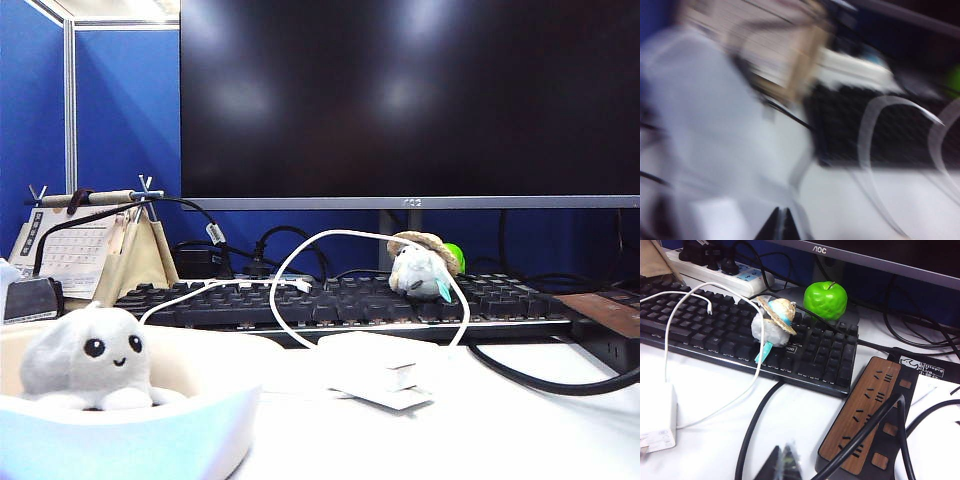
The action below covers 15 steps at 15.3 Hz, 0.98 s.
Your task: Identity fluffy octopus among items on the table, put them into the paper lunch box.
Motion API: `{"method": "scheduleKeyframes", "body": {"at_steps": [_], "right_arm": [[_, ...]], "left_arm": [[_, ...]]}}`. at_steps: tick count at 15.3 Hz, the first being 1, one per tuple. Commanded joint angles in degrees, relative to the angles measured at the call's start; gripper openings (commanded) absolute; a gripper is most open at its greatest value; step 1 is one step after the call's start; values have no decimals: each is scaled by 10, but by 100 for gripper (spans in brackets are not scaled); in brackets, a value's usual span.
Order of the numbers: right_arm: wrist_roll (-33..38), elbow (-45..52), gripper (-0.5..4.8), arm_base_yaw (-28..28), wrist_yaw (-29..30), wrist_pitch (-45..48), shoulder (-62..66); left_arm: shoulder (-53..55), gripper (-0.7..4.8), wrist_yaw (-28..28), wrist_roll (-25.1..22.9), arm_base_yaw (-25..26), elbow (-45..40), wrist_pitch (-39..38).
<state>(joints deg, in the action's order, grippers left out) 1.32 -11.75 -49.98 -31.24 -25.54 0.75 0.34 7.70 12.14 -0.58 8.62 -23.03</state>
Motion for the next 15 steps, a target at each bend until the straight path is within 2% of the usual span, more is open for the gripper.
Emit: {"method": "scheduleKeyframes", "body": {"at_steps": [1, 3, 4, 5, 11, 15], "right_arm": [[2, -2, -6, 0, 1, 9, 0], [2, -2, -6, 0, 1, 9, 0], [2, -2, -6, 0, 1, 9, 0], [2, -2, -6, 0, 1, 9, 0], [2, -2, -6, 0, 1, 9, 0], [2, -2, -6, 0, 1, 9, 0]], "left_arm": [[-2, 0, -3, -75, 40, 1, 76], [-2, 31, -2, -94, 40, -6, 128], [-2, 31, -2, -93, 40, -27, 181], [-2, 31, 0, -87, 40, -38, 200], [-2, 32, 0, -87, 40, -82, 204], [-2, 31, -2, -89, 40, -82, 200]]}}
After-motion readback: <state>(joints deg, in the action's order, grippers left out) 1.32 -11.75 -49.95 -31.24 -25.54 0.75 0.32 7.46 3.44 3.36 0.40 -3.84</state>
